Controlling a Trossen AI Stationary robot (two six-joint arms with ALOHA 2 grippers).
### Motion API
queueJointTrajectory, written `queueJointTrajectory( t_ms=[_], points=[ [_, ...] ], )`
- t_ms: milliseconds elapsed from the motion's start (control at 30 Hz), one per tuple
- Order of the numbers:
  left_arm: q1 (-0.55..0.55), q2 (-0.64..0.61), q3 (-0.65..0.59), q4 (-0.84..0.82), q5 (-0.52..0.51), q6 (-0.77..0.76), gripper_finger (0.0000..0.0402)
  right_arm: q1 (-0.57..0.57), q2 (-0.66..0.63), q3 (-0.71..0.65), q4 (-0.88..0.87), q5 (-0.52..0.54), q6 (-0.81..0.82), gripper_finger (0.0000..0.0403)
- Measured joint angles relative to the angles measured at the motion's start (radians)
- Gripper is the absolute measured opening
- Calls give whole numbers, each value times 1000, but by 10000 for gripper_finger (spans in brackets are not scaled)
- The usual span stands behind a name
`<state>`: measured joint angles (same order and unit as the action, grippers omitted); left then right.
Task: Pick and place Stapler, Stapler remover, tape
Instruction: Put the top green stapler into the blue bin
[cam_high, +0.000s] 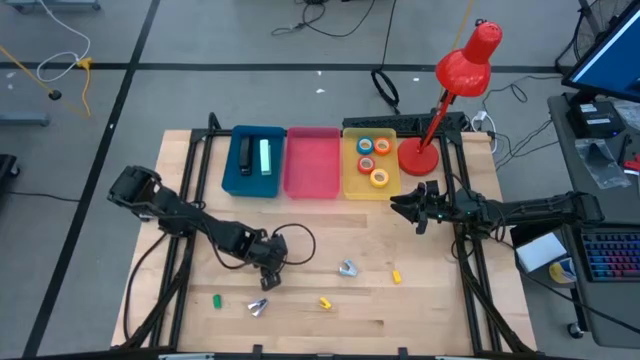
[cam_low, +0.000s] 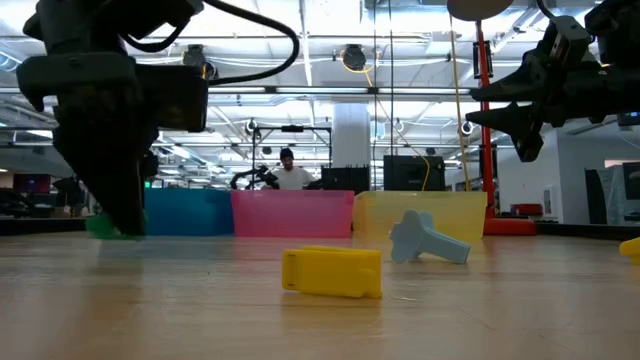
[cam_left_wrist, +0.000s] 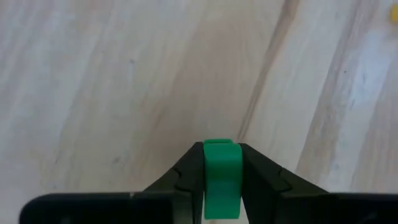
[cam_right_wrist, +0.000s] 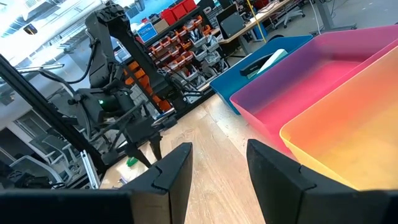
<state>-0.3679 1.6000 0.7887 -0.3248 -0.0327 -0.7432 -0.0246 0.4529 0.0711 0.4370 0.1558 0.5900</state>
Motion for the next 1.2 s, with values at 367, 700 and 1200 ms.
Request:
queueJointTrajectory(
  t_ms=[367,700,1200],
  points=[
    [95,-227,0,-95,-123,-28,72,0,1,0,2,0,0,144],
    [286,-504,0,-328,-437,-19,72,0,10,0,0,5,-1,144],
    [707,-438,0,-423,-397,150,78,-2,19,0,2,58,-3,144]
  ],
)
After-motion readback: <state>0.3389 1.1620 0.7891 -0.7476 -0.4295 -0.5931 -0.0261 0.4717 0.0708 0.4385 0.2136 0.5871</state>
